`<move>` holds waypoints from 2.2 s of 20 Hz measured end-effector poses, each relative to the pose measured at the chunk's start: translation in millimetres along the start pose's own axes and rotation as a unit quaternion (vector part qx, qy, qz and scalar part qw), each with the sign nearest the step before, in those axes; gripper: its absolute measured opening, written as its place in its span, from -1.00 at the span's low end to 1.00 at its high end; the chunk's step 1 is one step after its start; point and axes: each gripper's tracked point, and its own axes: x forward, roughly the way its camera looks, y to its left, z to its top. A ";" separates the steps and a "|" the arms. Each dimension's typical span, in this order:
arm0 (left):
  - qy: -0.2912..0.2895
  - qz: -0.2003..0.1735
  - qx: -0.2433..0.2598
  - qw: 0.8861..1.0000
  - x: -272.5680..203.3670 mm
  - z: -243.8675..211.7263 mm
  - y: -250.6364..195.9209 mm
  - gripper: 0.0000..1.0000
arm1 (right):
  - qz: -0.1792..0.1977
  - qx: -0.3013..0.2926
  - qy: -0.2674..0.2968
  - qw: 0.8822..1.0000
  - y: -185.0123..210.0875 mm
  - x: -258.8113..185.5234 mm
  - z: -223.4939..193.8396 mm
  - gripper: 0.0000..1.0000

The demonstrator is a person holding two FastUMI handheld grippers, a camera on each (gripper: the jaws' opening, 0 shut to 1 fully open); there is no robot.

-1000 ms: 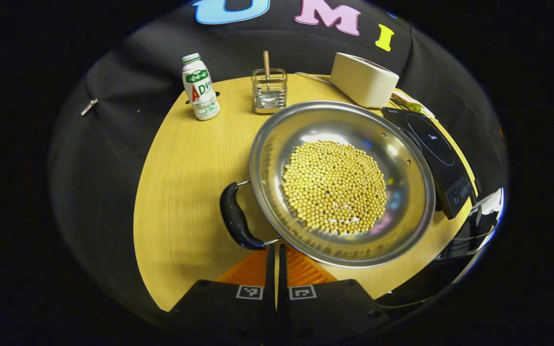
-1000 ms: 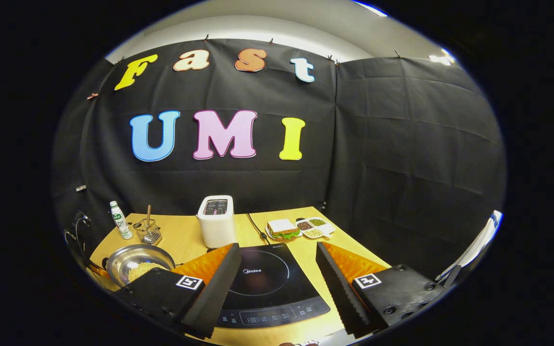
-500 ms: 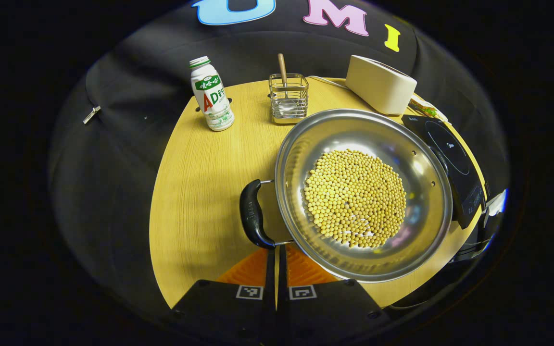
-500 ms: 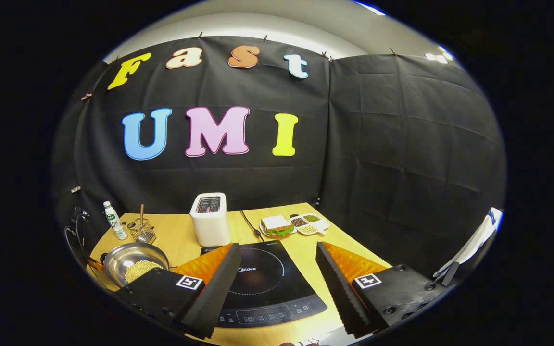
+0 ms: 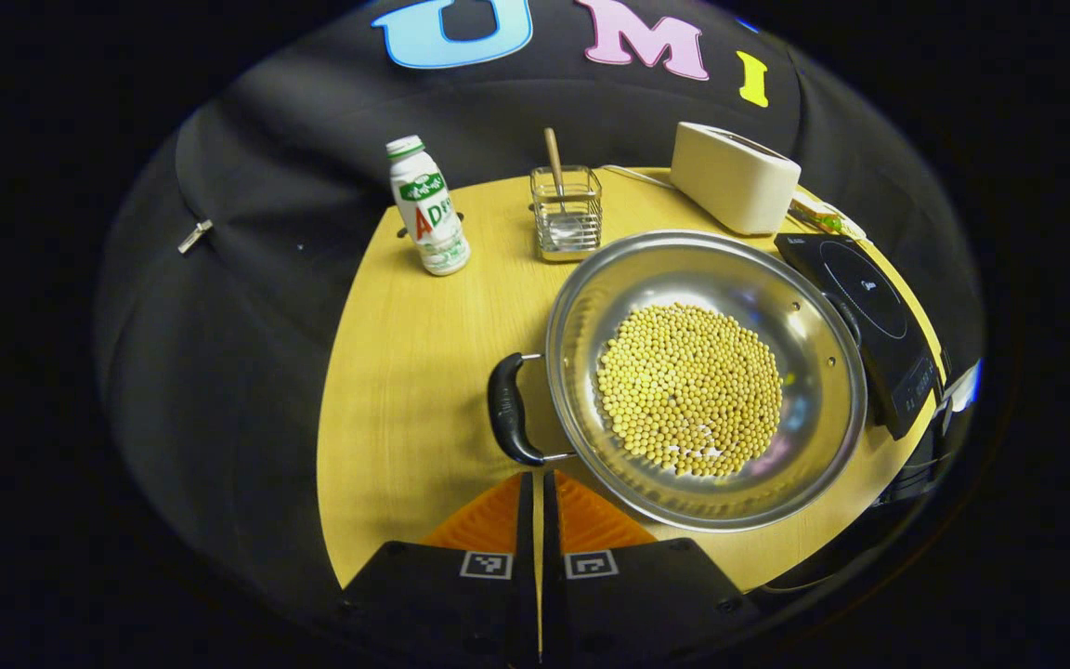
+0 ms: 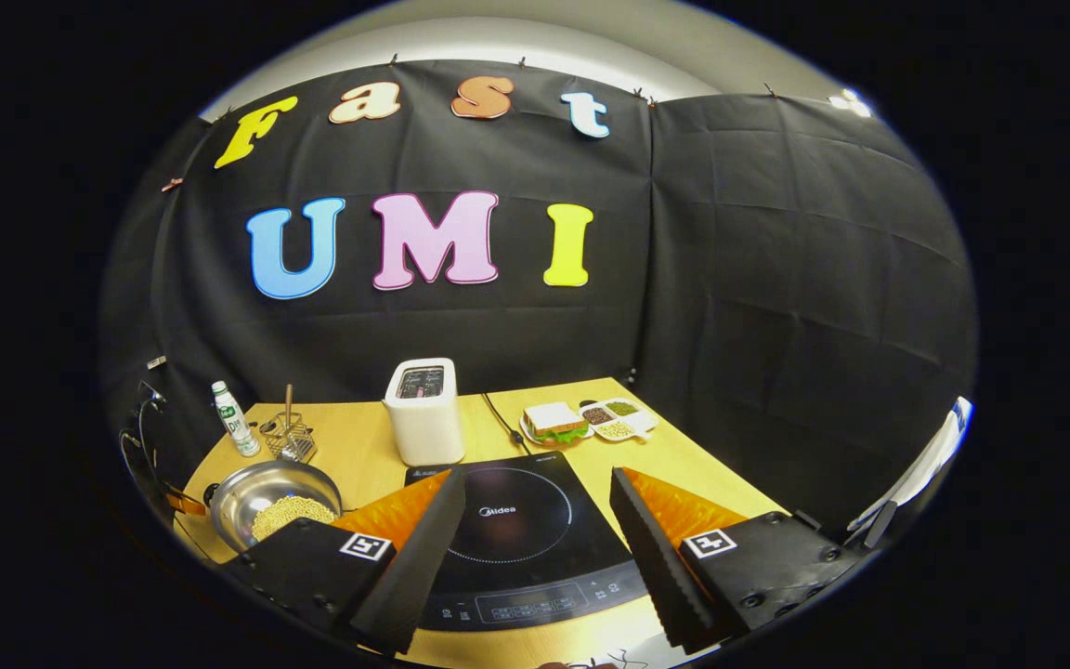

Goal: First push the handle of the pot to place it horizontally, then grasp the pot with both hands and set it on the induction cooktop.

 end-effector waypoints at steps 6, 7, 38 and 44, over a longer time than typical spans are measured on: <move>-0.080 0.002 -0.092 0.993 -38.3 25.0 11.0 0.17 | 0.048 0.008 0.020 0.999 39.5 18.1 -6.9 0.96; -0.090 0.006 -0.102 0.991 -43.9 28.3 15.7 0.56 | 0.059 0.012 0.028 0.998 49.8 22.1 -10.1 0.96; -0.102 -0.062 -0.155 0.981 48.3 68.3 9.8 0.91 | 0.204 0.020 0.326 0.923 256.5 122.2 -198.8 0.99; -0.085 -0.091 -0.184 0.975 80.8 61.8 -2.1 0.91 | 0.210 0.018 0.333 0.919 265.8 124.3 -218.0 0.99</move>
